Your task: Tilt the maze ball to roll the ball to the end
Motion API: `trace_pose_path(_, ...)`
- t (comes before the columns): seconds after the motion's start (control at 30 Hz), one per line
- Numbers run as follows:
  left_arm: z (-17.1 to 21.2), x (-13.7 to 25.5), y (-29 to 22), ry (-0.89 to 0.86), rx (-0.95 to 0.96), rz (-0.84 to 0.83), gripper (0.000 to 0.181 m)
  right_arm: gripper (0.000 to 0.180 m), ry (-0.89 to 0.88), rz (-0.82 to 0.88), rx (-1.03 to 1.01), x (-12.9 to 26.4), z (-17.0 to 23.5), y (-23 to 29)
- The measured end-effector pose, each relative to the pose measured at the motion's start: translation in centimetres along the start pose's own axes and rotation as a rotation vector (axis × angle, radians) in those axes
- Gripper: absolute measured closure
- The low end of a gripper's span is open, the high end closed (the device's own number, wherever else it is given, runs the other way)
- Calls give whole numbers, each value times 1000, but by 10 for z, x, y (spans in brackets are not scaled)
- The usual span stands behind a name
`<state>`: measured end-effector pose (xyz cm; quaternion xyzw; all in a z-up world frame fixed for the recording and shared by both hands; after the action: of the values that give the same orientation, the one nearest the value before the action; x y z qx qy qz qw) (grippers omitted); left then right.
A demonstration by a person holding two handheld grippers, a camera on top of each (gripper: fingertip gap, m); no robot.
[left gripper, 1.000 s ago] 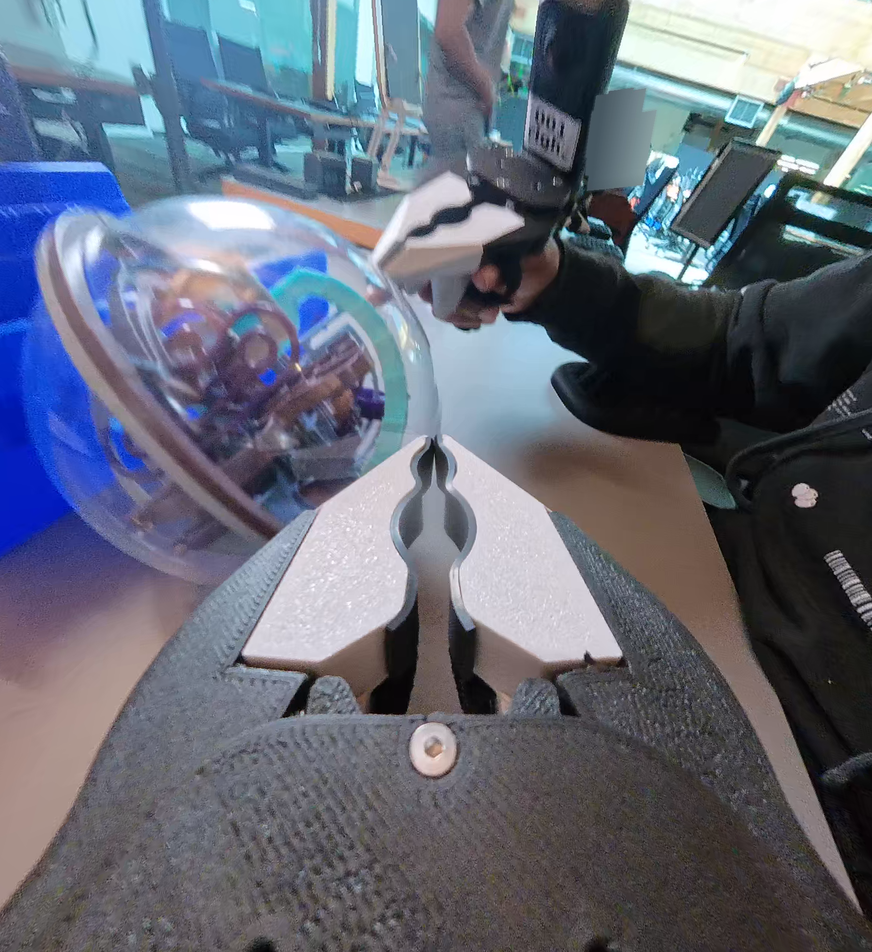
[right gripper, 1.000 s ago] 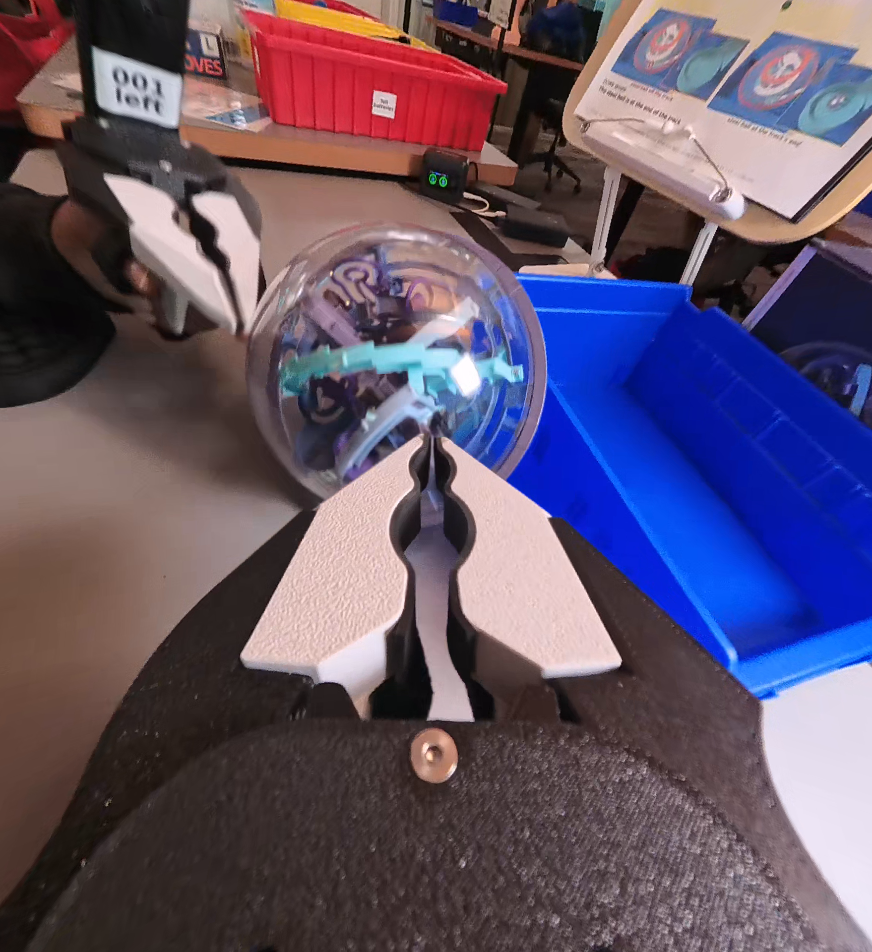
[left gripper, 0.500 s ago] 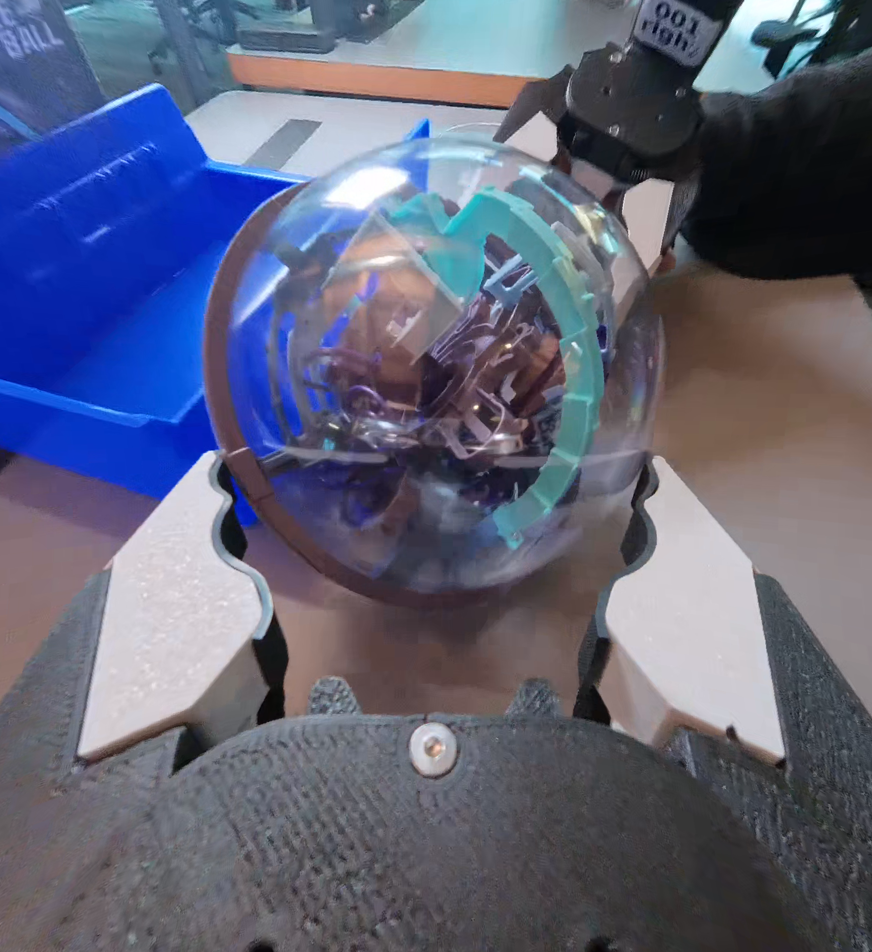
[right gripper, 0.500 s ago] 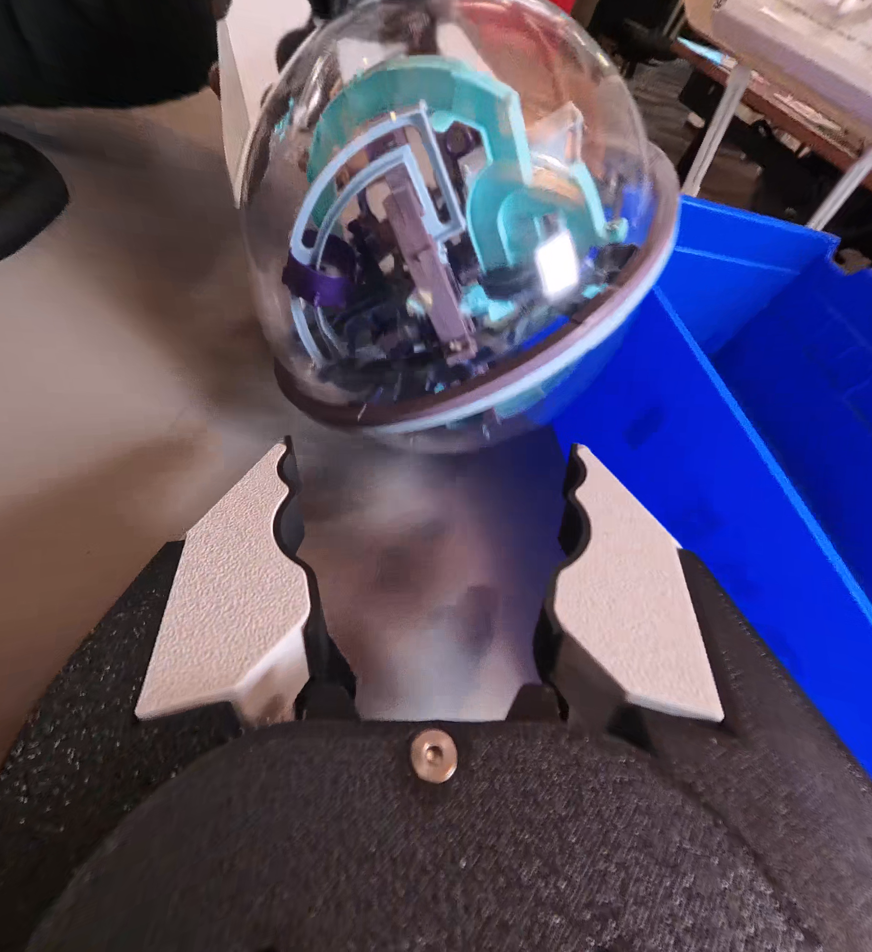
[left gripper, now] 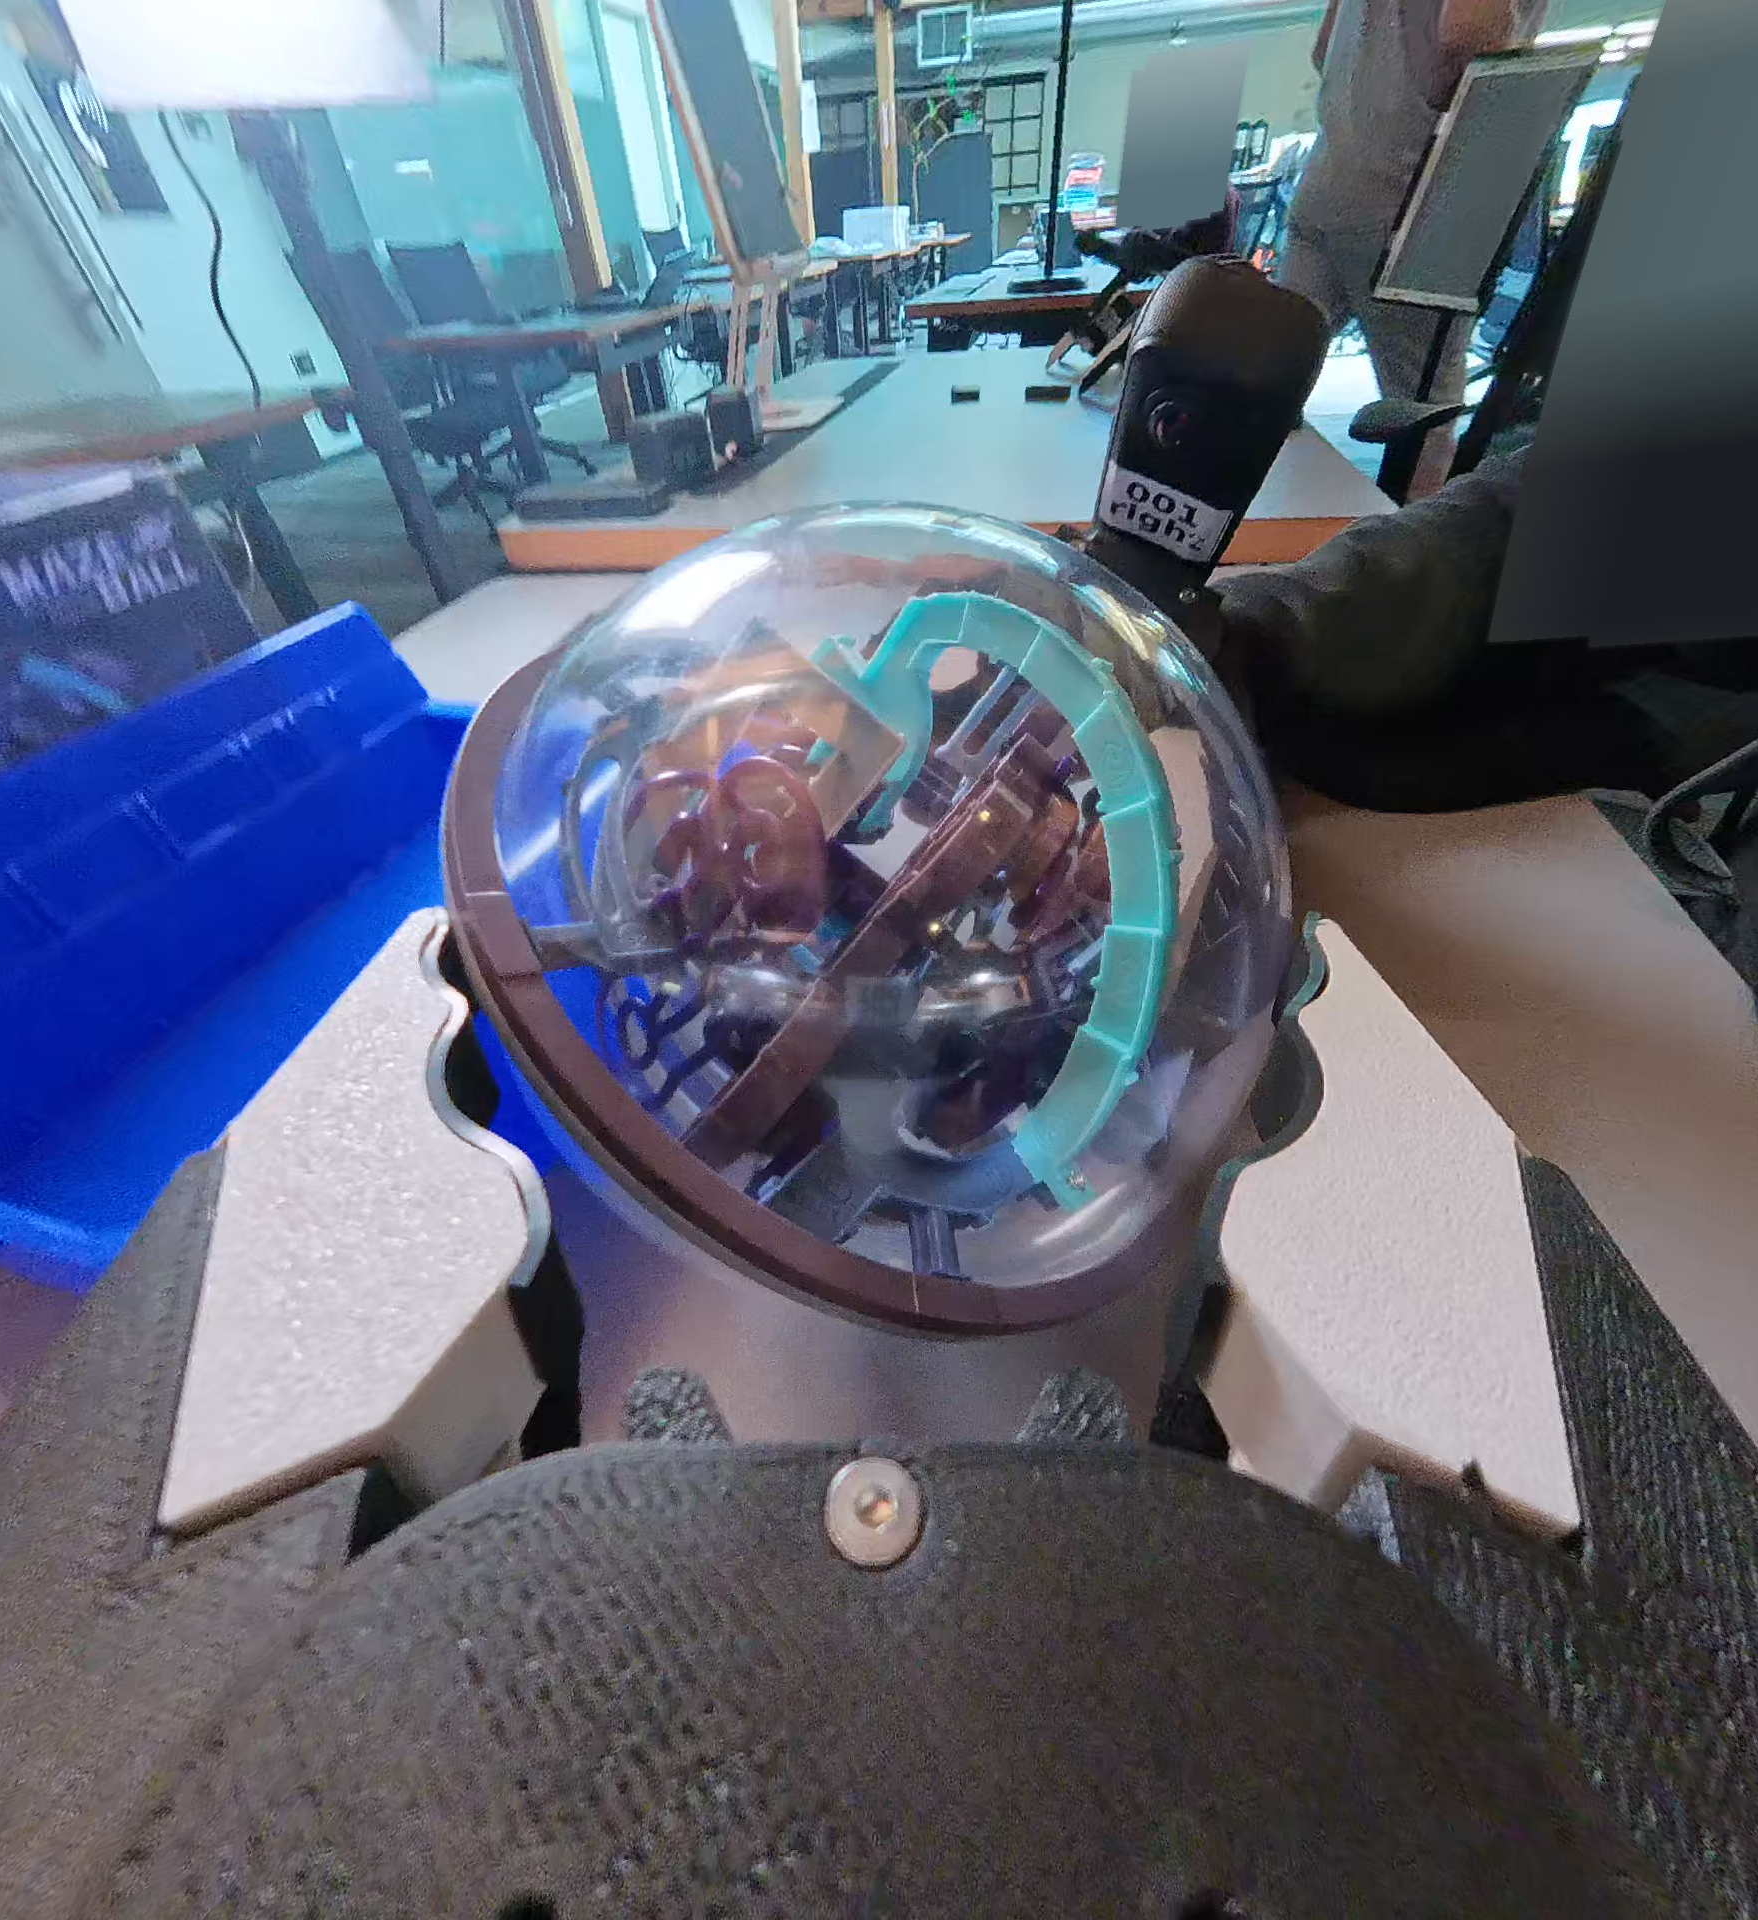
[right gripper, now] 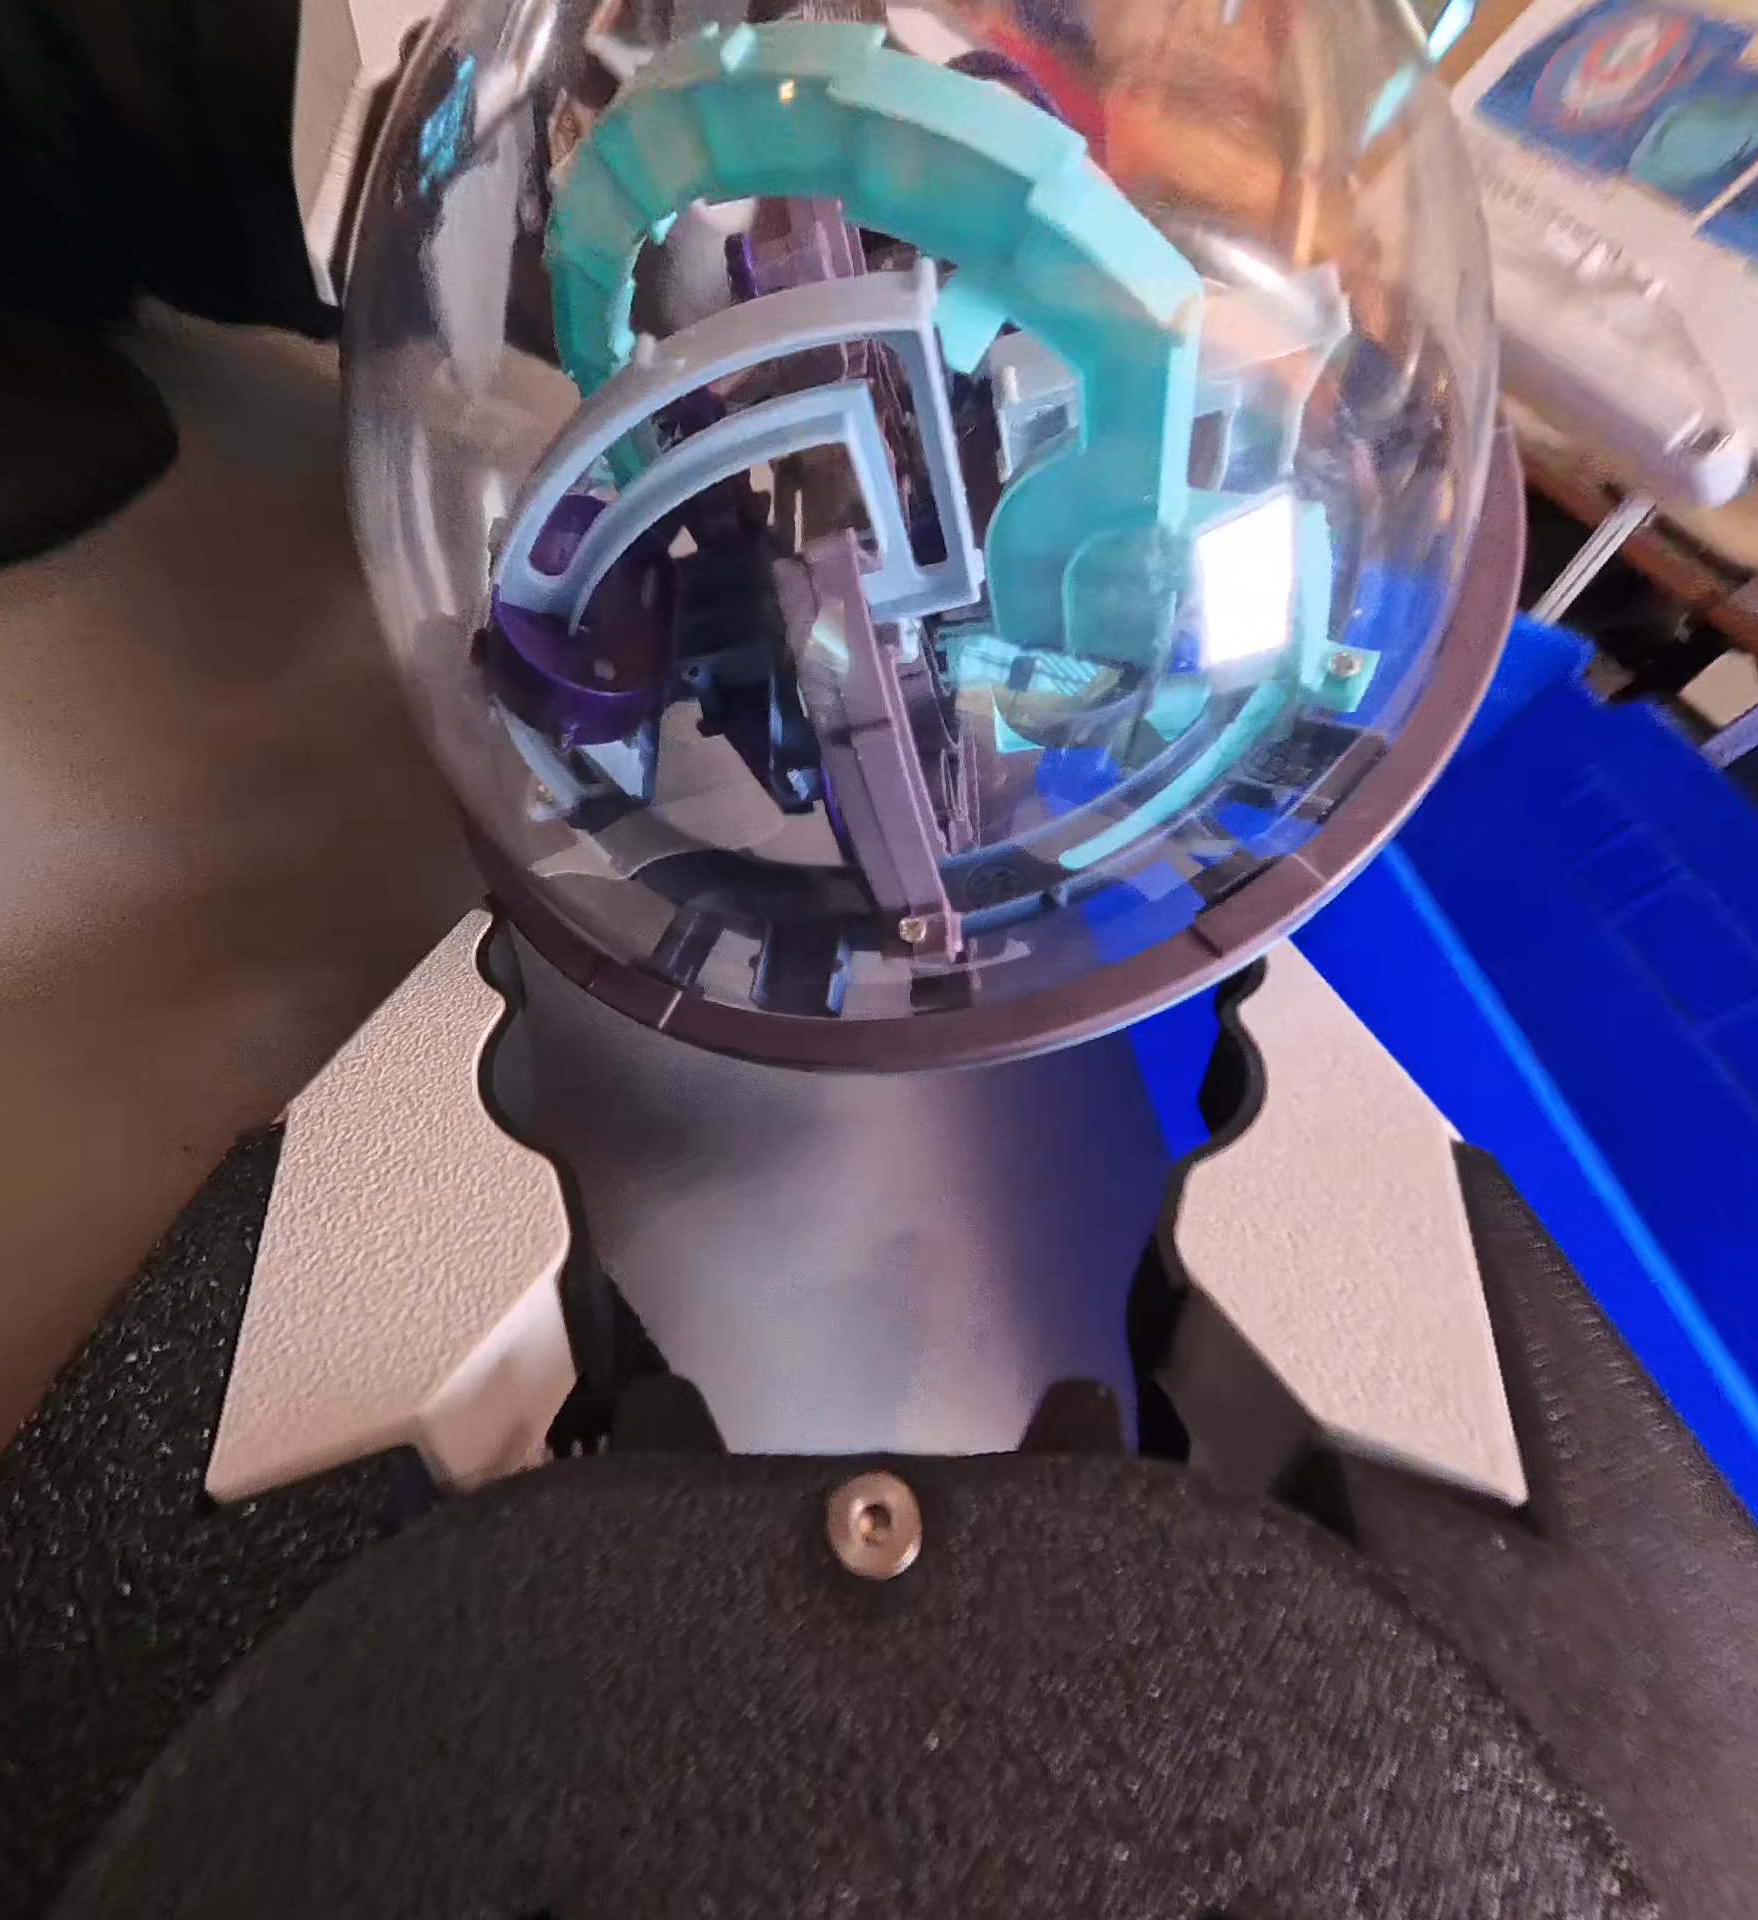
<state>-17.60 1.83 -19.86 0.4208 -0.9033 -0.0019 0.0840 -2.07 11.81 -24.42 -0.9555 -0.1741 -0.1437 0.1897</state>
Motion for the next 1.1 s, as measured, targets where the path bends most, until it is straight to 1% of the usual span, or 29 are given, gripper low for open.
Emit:
trace_pose_path(0.1, -27, 4, -11, -48, -75, -4, 33, 50, -79, 6, 30, 13, -21, -1)
trace_pose_path(0.23, -61, 7, -23, -52, -164, -9, 33, 45, -157, 17, 48, 27, -52, -4)
trace_pose_path(0.33, -86, 7, -28, -38, -225, -20, 33, 36, -254, 32, 55, 43, -81, -10)
trace_pose_path(0.4, -104, 7, -31, -66, -276, -29, 34, 32, -320, 40, 65, 56, -105, -15)
trace_pose_path(0.47, -121, 4, -37, -78, -362, -53, 33, 27, -362, 52, 102, 69, -127, -19)
trace_pose_path(0.53, -141, 3, -47, -117, -449, -68, 33, 26, -362, 53, 162, 81, -143, -20)
trace_pose_path(0.63, -170, 3, -69, -196, -573, -64, 33, 26, -431, 59, 242, 100, -164, -13)
trace_pose_path(0.7, -186, 3, -87, -231, -672, -64, 34, 25, -464, 80, 304, 113, -174, -5)
trace_pose_path(0.8, -203, 1, -111, -237, -800, -67, 33, 25, -488, 109, 378, 130, -185, 8)
trace_pose_path(0.97, -227, 1, -147, -263, -906, -30, 33, 25, -562, 129, 440, 150, -200, 28)
trace_pose_path(1.1, -240, 2, -164, -246, -980, -21, 34, 25, -597, 156, 488, 160, -208, 37)
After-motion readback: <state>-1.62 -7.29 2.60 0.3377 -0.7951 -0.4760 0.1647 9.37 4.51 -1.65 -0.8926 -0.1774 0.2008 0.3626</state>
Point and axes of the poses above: each gripper's, where its closed fingertips meet, x back along the fingers, z out of its underside, y = z × x across the jaws, the point moved 8 cm from there along x, back along the fingers, and after that the axes turned 3 degrees about -z, right-handed, at the moved point
